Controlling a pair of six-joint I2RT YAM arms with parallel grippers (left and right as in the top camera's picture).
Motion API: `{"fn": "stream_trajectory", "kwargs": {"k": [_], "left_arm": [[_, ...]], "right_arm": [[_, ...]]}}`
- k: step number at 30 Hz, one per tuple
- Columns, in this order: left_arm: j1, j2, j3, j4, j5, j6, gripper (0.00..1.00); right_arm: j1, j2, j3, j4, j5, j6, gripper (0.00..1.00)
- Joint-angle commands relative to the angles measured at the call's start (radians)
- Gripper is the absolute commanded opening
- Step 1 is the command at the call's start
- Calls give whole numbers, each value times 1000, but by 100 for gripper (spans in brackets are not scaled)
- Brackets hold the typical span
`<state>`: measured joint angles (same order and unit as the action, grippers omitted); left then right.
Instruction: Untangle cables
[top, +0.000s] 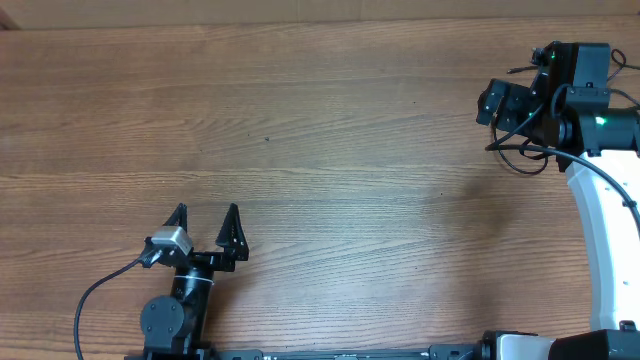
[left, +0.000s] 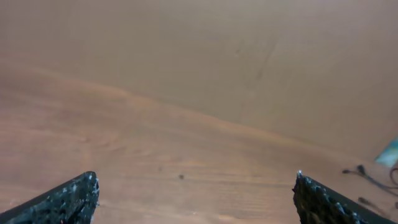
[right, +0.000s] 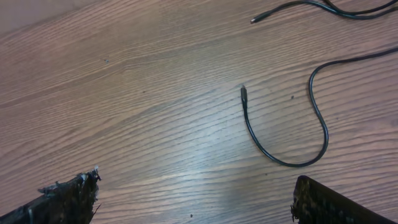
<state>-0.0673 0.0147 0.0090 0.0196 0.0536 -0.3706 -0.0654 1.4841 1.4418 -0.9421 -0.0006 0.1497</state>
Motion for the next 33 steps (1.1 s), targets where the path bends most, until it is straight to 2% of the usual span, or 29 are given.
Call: {"fn": "stream_trajectory", "kwargs": {"k": [1, 10, 21, 33], "left_arm": [[27, -12, -4, -69, 14, -10, 100], [57, -12, -4, -94, 39, 193, 100], [76, -12, -4, -96, 43, 341, 100], [76, -12, -4, -98, 40, 341, 100]], "right_arm": [[1, 0, 24, 5, -2, 3, 100], [1, 0, 24, 5, -2, 3, 100], [1, 0, 24, 5, -2, 3, 100], [1, 0, 24, 5, -2, 3, 100]]}}
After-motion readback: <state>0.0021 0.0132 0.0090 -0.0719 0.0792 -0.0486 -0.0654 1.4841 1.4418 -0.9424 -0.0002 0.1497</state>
